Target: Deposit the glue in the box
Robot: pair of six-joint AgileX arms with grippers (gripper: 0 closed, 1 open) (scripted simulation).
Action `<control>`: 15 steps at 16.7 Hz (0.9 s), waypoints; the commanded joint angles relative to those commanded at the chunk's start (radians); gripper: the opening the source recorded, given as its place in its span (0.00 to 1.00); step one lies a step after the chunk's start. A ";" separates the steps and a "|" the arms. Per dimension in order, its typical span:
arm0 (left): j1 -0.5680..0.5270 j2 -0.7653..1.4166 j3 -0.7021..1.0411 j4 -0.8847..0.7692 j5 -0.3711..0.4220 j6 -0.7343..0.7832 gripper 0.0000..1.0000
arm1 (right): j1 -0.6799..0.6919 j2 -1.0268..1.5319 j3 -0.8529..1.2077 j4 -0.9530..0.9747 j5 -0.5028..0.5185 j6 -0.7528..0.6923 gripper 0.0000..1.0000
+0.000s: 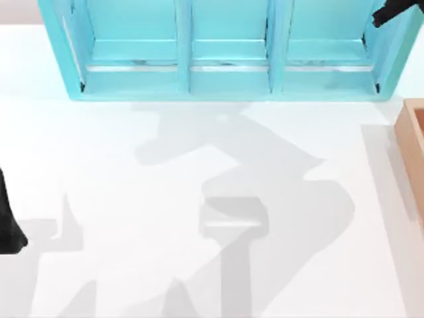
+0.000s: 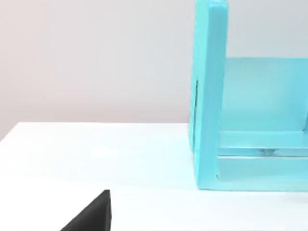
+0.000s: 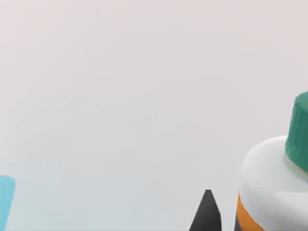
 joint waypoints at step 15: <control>0.000 0.000 0.000 0.000 0.000 0.000 1.00 | -1.004 -0.038 -0.583 0.044 -1.230 0.015 0.00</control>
